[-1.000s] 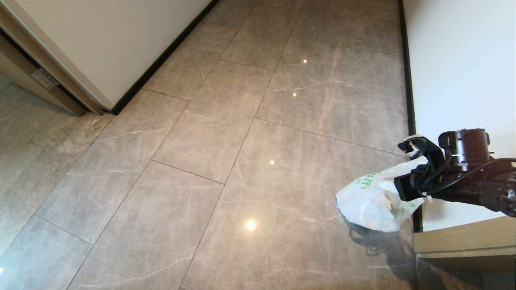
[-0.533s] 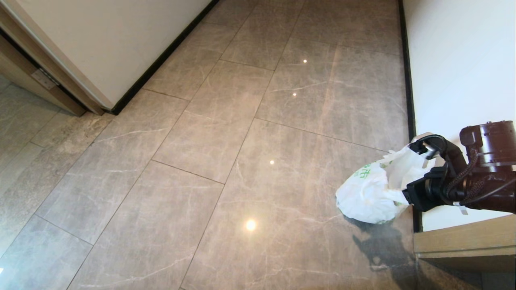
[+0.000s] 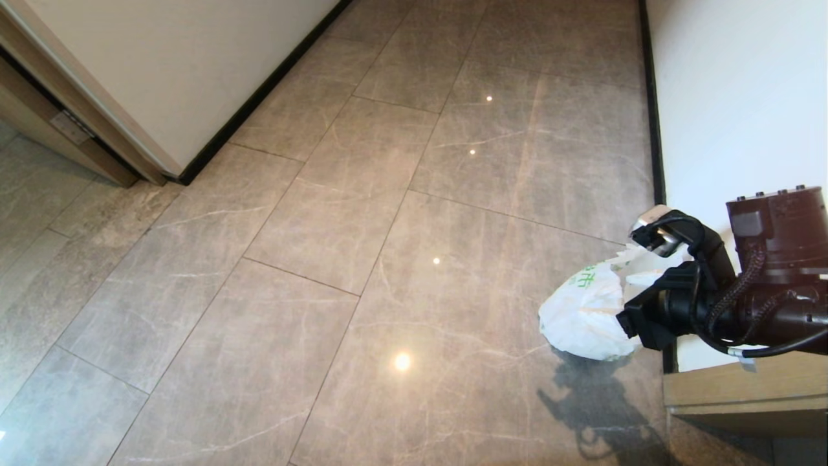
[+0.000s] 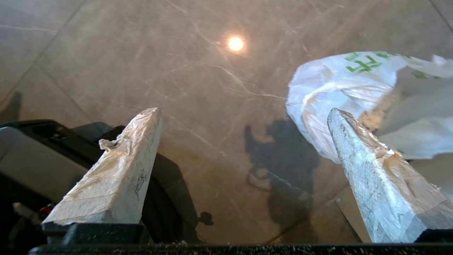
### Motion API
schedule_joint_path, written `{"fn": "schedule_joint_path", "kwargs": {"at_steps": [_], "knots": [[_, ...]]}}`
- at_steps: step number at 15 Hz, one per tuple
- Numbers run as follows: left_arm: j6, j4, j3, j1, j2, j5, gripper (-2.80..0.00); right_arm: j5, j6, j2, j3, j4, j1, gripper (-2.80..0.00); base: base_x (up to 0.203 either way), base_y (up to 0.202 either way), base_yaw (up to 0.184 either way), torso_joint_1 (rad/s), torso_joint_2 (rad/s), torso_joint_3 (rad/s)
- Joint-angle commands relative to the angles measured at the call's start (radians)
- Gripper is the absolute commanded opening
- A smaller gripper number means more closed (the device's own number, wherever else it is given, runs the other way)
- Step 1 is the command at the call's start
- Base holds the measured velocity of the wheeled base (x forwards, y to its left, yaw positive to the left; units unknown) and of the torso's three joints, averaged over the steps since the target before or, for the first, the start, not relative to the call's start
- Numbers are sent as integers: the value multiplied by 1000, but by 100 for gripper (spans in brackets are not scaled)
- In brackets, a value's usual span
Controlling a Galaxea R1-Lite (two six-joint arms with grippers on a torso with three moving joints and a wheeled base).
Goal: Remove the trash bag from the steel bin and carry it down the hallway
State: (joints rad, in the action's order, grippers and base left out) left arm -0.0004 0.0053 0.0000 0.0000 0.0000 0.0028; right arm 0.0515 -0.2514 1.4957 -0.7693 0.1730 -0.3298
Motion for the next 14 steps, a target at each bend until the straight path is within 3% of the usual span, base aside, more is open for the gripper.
{"fn": "schedule_joint_path", "kwargs": {"at_steps": [1,5,10,11,14], "knots": [[-1,1,0,0,0,0,-280,23,1,-32,-10,-3,-43,0,0,0,0,0,0,0],[-1,1,0,0,0,2,-280,69,-4,-75,-11,-18,-97,0,0,0,0,0,0,0],[-1,1,0,0,0,0,-280,27,1,-194,36,-35,-76,0,0,0,0,0,0,0],[-1,1,0,0,0,0,-280,12,6,-209,47,-36,-57,-280,0,0,0,0,0,0],[-1,1,0,0,0,2,-280,-22,6,-276,59,-125,0,-280,0,0,0,0,0,0]]}}
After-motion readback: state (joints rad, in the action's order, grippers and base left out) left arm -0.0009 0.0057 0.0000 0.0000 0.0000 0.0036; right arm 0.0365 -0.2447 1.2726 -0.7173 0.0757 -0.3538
